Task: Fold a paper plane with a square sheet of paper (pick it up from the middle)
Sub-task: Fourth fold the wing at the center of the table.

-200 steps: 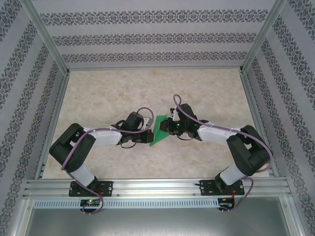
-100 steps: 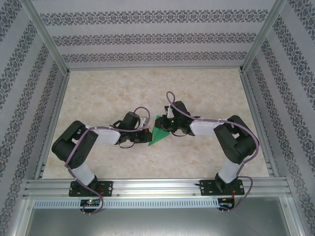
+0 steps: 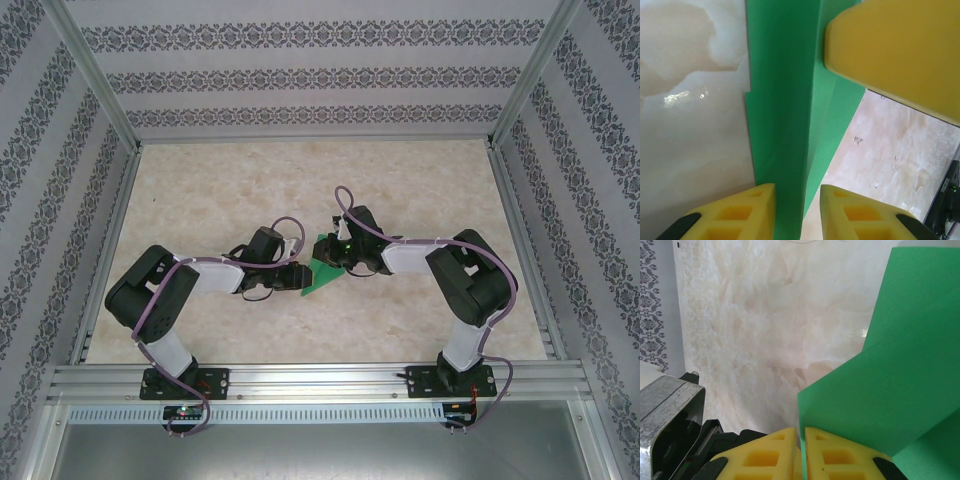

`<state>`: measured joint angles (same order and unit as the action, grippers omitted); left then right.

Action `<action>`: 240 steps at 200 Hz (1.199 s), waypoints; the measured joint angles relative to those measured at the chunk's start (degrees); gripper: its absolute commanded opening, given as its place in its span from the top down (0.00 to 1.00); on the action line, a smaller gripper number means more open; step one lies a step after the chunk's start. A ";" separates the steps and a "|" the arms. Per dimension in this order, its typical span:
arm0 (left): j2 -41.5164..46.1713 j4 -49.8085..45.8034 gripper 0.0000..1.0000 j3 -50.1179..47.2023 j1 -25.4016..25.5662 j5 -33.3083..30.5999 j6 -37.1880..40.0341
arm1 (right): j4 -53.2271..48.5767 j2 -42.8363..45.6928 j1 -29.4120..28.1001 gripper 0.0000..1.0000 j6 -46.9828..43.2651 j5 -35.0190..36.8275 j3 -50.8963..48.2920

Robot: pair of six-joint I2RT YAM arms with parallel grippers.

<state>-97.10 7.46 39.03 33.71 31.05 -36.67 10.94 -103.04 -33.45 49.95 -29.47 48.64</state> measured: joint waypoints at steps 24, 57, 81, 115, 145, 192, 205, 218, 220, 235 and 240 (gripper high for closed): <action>0.00 -1.01 0.70 0.42 0.09 -0.07 1.11 | 0.24 0.00 0.24 0.87 0.11 0.02 0.00; 0.00 -3.56 0.74 1.44 0.55 -1.31 3.21 | 0.26 0.00 0.22 0.86 0.35 0.02 0.00; 0.00 -4.76 0.86 1.68 0.87 -2.54 3.93 | 0.24 0.00 0.22 0.86 0.57 0.02 0.00; 0.00 -5.64 0.95 1.70 0.94 -3.28 4.76 | 0.26 0.00 0.22 0.85 0.94 0.02 0.00; 0.00 -5.70 0.98 1.75 0.96 -3.23 4.72 | 0.24 0.00 0.24 0.83 0.98 0.02 0.00; -0.37 -5.40 0.99 1.75 0.79 -1.57 3.45 | 0.37 -0.68 0.22 0.82 0.98 -0.04 0.00; -0.81 -5.31 0.99 1.75 0.52 -0.72 2.91 | 0.48 -1.25 0.22 0.82 0.98 -0.15 0.00; -0.96 -5.16 0.99 1.75 0.15 0.17 2.36 | 0.72 -1.79 0.22 0.82 0.98 -0.20 0.02; -0.98 -5.16 0.99 1.77 0.13 0.26 2.25 | 0.74 -1.86 0.22 0.82 0.98 -0.20 0.02; -1.27 -5.01 0.99 1.77 -0.15 1.25 1.60 | 0.92 -2.51 0.22 0.82 0.98 -0.20 0.07; -1.42 -4.92 0.99 1.77 -0.24 1.53 1.40 | 0.92 -2.69 0.24 0.82 0.98 -0.17 0.11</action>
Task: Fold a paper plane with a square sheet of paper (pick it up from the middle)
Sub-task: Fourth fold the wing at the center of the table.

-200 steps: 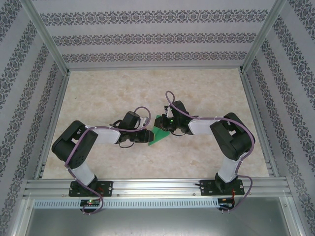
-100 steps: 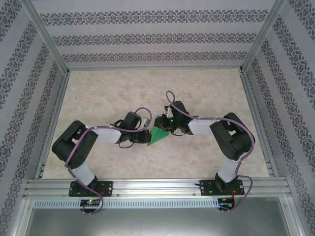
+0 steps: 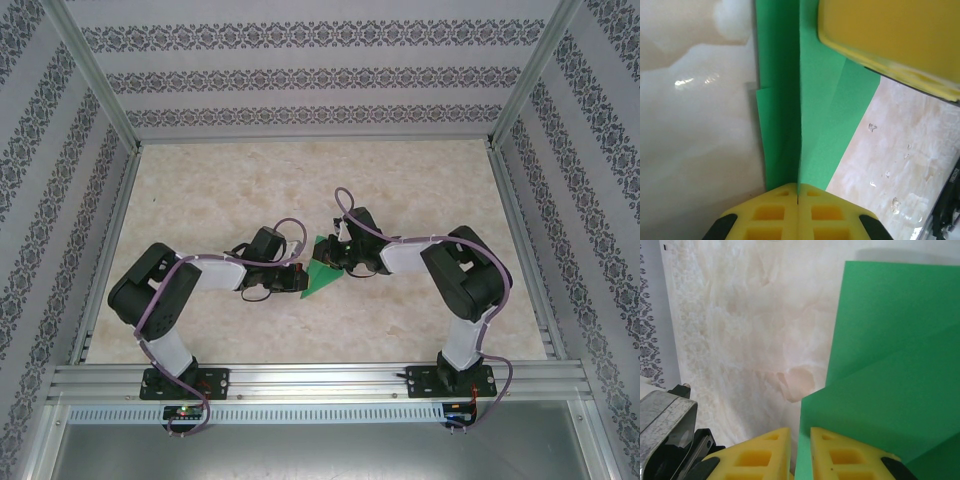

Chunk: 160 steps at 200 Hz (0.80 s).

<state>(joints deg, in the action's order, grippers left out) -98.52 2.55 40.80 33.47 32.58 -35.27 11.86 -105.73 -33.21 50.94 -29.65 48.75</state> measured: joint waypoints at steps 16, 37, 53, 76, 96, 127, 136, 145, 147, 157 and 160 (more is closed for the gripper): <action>-0.39 0.42 0.99 0.00 -0.22 0.74 -0.70 | 0.07 -0.59 0.00 0.82 0.00 0.02 0.17; -0.76 0.72 0.99 0.04 -0.46 1.55 -1.38 | 0.33 -1.18 0.00 0.82 0.00 0.15 0.28; -1.09 0.85 0.99 0.24 -0.48 2.03 -1.79 | 0.63 -1.64 0.00 0.83 0.00 0.20 0.28; -1.38 0.83 0.97 0.50 -0.48 2.38 -2.56 | 0.70 -2.32 0.22 0.83 0.00 0.35 0.35; -1.46 0.87 0.96 0.52 -0.50 2.54 -2.82 | 0.72 -2.95 0.24 0.83 0.00 0.39 0.76; -1.46 0.85 0.90 0.52 -0.52 2.54 -3.02 | 0.59 -3.63 0.24 0.85 -0.02 0.37 1.40; -1.46 0.87 0.87 0.55 -0.52 2.58 -2.99 | 0.55 -3.63 0.24 0.85 -0.04 0.39 1.40; -1.46 0.85 0.84 0.63 -0.52 2.86 -3.06 | 0.42 -3.63 0.24 0.85 -0.04 0.42 1.40; -1.46 0.85 0.84 0.66 -0.52 2.89 -2.99 | 0.44 -3.63 0.24 0.85 -0.07 0.42 1.40; -1.36 0.83 0.84 0.72 -0.50 2.97 -2.99 | 0.20 -3.63 0.24 0.85 -0.09 0.46 1.49; -1.33 0.83 0.84 0.72 -0.50 2.99 -2.99 | 0.15 -3.63 0.24 0.85 -0.09 0.50 1.51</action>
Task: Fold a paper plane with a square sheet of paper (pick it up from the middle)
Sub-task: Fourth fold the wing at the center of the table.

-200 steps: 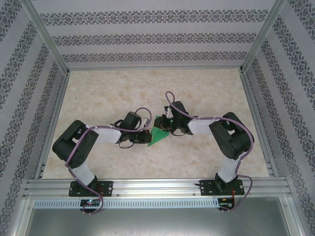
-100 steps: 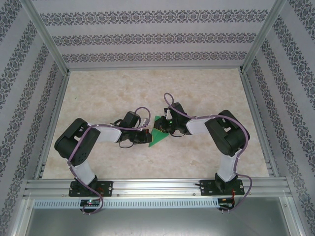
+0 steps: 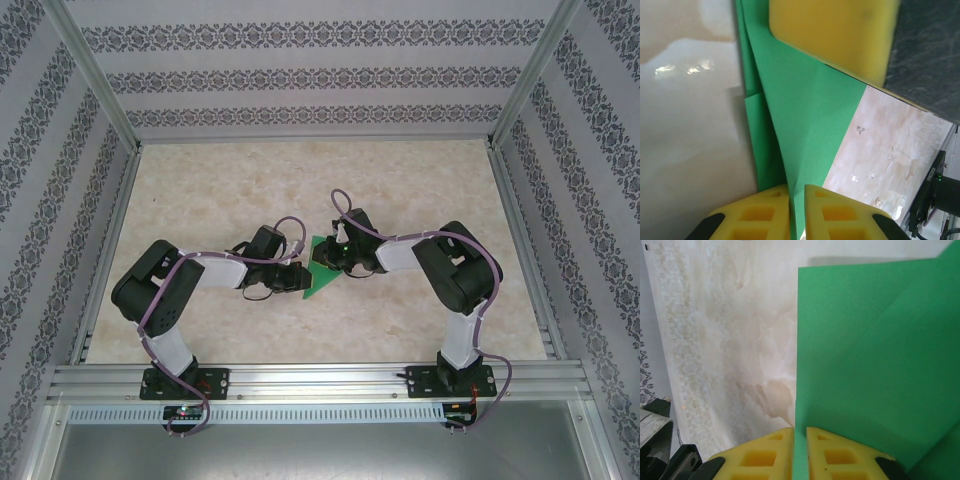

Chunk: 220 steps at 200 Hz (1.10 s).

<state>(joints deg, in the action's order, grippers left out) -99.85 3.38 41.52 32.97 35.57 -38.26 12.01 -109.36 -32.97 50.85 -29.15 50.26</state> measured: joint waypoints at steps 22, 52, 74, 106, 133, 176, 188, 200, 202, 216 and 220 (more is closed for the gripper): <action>0.04 -0.24 0.89 0.00 0.02 -0.22 0.02 | -0.22 0.00 -0.02 0.85 0.00 0.11 0.07; 0.09 -0.35 0.98 -0.33 -0.02 -0.76 0.50 | -0.68 0.00 -0.02 0.85 0.00 0.17 0.26; 0.11 -0.28 1.00 -0.33 -0.02 -0.74 0.46 | -0.92 0.00 -0.04 0.85 -0.02 0.22 0.39; 0.35 -0.20 0.99 -0.57 -0.02 -1.01 0.44 | -1.55 -0.02 -0.04 0.85 -0.26 0.33 0.66; 1.49 0.22 0.91 -1.90 -0.02 -1.75 0.37 | -1.79 -0.02 -0.70 0.85 -0.46 0.33 0.76; 5.14 0.13 0.75 -4.55 -0.02 -2.67 -0.87 | -2.84 -0.15 -0.79 0.86 -0.90 0.33 1.36; 6.05 -0.57 0.72 -4.96 -0.09 -3.34 -1.07 | -3.17 -0.22 -0.79 0.86 -1.01 0.33 1.55; 7.37 -1.49 0.72 -5.33 -0.09 -4.52 -1.31 | -3.41 -0.26 -0.79 0.86 -1.05 0.33 1.66; 7.65 -1.64 0.72 -5.40 -0.09 -4.72 -1.33 | -3.41 -0.26 -0.79 0.86 -1.05 0.33 1.68; 9.75 -2.58 0.75 -5.55 -0.13 -6.36 -1.55 | -3.65 -0.28 -0.81 0.86 -1.07 0.33 1.79; 10.43 -2.71 0.75 -5.55 -0.24 -6.84 -1.70 | -3.67 -0.31 -0.81 0.86 -1.07 0.33 1.84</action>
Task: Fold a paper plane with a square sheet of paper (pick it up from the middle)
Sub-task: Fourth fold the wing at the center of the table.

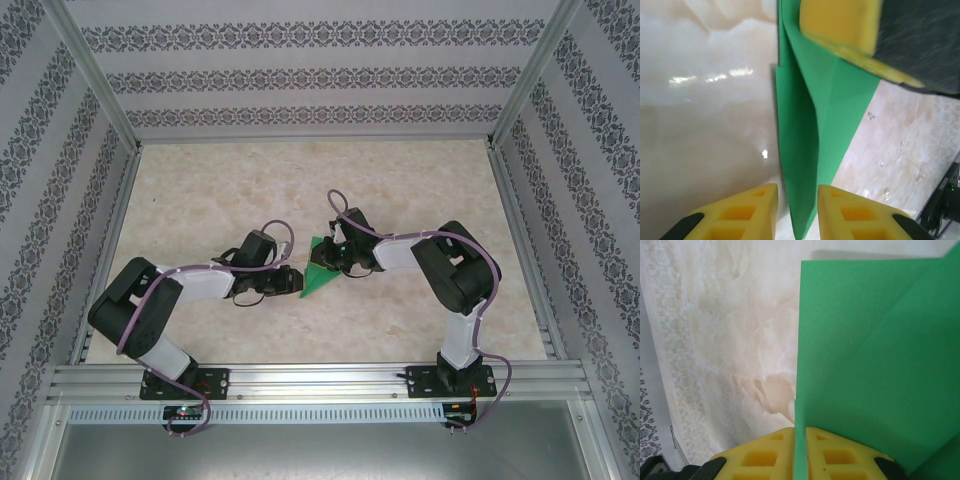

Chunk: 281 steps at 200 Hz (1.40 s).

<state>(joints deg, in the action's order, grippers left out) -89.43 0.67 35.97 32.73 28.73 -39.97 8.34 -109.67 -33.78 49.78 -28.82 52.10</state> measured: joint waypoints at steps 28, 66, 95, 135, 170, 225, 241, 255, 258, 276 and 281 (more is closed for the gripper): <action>3.67 -0.35 0.79 0.09 -0.11 -2.12 -1.09 | -0.24 0.00 0.00 0.86 0.00 0.00 0.13; 2.56 -0.76 0.83 3.21 -0.11 -0.46 -1.40 | -0.59 -0.11 0.00 0.86 -0.02 0.00 0.31; -0.79 0.20 0.83 6.05 -0.09 2.93 -1.75 | -0.59 -0.11 -0.26 0.86 -0.13 0.07 0.33; -5.44 1.42 0.85 7.78 0.07 5.99 -2.64 | -0.57 -0.11 -0.26 0.86 -0.20 0.04 0.33; -8.76 2.91 0.86 7.63 0.07 6.84 -3.96 | -0.57 -0.11 -0.26 0.86 -0.20 0.04 0.33; -11.50 7.06 0.86 4.59 0.26 8.52 -4.74 | -0.57 -0.11 -0.26 0.86 -0.22 0.04 0.33; -11.39 8.98 0.86 3.61 0.28 8.74 -4.76 | -0.57 -0.11 -0.26 0.86 -0.22 0.04 0.33; -11.15 10.12 0.86 2.89 0.28 8.72 -4.74 | -0.55 -0.17 -0.26 0.86 -0.22 0.04 0.33; -11.13 10.29 0.86 2.78 0.28 8.72 -4.74 | -0.57 -0.20 -0.26 0.86 -0.22 0.04 0.35; -10.86 10.75 0.86 2.29 0.28 8.70 -4.72 | -0.52 -0.35 -0.26 0.86 -0.22 -0.02 0.50; -10.71 10.82 0.86 2.14 0.28 8.72 -4.72 | -0.55 -0.39 -0.26 0.86 -0.22 -0.02 0.59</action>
<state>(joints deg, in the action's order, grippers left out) -100.14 11.49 38.11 33.01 37.45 -44.69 7.79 -110.06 -34.04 49.56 -28.84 52.69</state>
